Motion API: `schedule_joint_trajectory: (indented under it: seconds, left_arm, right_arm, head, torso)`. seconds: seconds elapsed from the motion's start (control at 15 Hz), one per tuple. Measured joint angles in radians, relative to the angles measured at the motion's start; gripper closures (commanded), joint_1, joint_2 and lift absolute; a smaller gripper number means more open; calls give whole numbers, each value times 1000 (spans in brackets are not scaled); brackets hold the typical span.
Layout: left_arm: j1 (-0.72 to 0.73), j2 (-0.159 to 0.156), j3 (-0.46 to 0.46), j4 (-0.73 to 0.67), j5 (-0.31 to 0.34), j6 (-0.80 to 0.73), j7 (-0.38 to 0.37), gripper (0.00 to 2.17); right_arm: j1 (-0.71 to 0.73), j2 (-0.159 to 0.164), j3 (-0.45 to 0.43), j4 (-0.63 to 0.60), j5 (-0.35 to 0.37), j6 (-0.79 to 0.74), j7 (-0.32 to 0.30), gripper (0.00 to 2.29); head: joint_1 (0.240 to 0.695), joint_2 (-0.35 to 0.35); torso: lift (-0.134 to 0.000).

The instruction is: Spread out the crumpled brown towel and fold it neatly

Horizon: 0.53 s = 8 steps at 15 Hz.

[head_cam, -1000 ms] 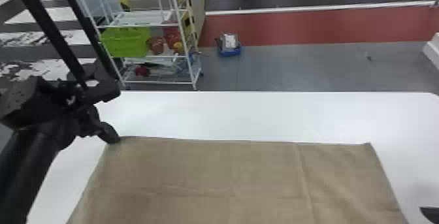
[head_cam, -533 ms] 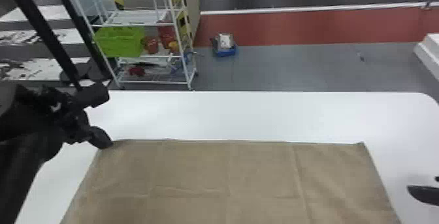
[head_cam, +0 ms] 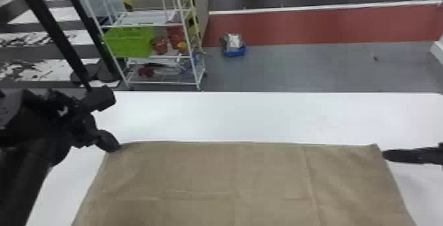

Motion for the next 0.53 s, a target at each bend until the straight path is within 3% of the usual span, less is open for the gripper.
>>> schedule_joint_trajectory:
  seconds: [0.53]
  left_arm:
    - [2,7,4,0,1,-1,2,1372]
  right_arm:
    - [-133,-1,83,169,35,30,-28,282]
  head:
    - [695,175]
  torso:
    - [-122]
